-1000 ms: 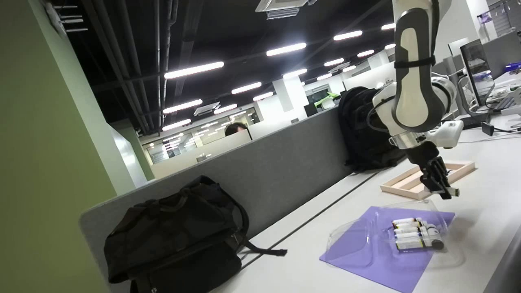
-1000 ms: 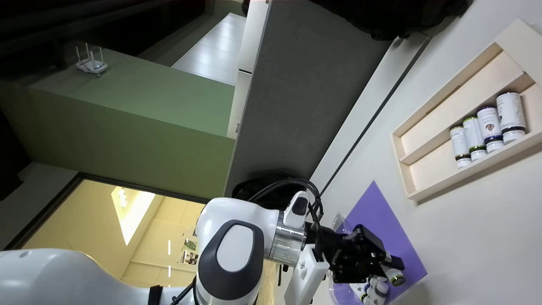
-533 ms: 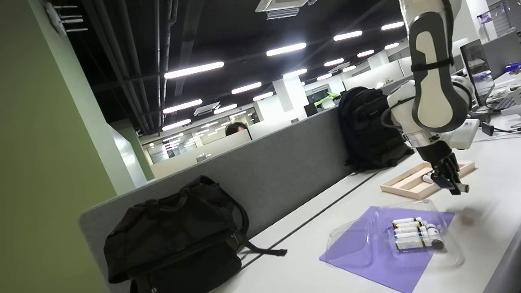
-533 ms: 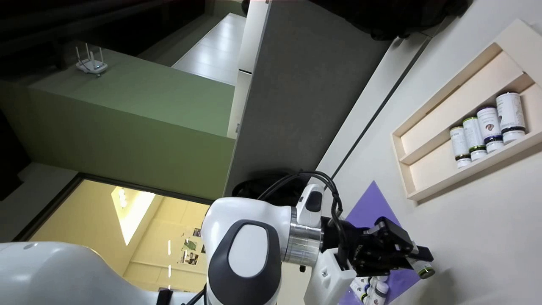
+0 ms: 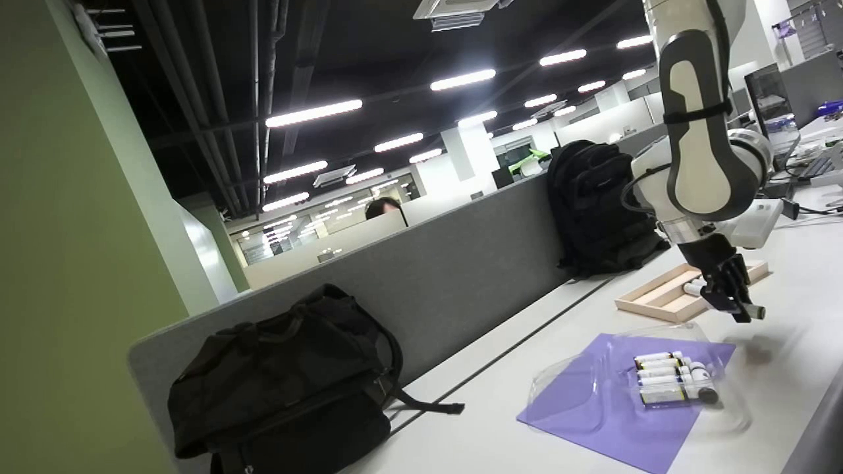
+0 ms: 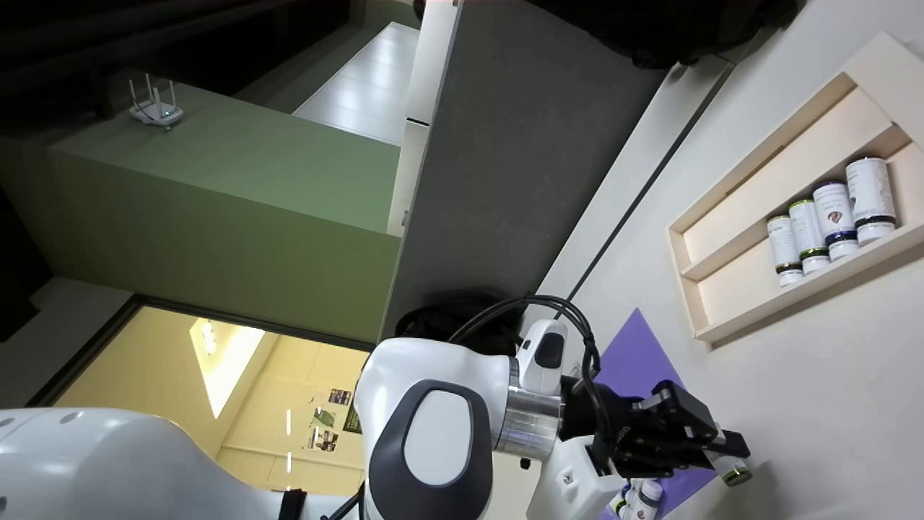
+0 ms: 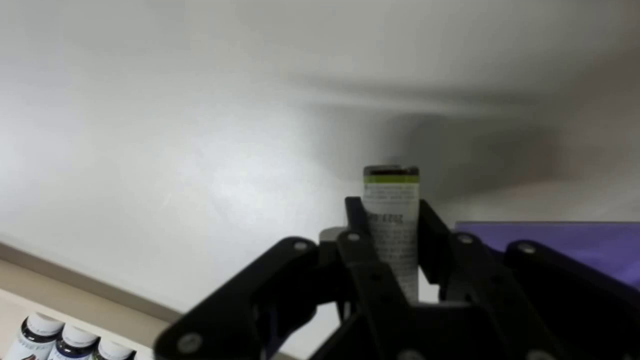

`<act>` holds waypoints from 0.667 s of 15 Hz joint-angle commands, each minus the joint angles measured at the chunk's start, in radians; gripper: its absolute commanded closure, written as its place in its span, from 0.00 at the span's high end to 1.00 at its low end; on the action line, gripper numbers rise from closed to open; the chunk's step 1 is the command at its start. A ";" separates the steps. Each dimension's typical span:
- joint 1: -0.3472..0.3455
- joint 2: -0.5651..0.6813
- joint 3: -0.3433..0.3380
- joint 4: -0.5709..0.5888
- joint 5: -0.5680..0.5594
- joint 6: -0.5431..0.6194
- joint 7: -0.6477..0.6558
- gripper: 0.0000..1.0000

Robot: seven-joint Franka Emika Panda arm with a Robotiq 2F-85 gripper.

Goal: Put one of the things in the clear container on the table

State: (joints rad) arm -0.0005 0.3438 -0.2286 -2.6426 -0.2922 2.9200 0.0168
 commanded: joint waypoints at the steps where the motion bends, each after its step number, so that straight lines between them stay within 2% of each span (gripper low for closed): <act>1: 0.006 0.000 -0.004 0.001 0.010 -0.001 -0.008 0.12; 4: -0.027 0.021 0.023 0.045 0.059 -0.016 -0.022 0.12; 10: -0.104 0.107 0.122 0.141 0.178 -0.033 -0.117 0.12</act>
State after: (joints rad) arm -0.0699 0.3998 -0.1464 -2.5625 -0.1474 2.9111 -0.0718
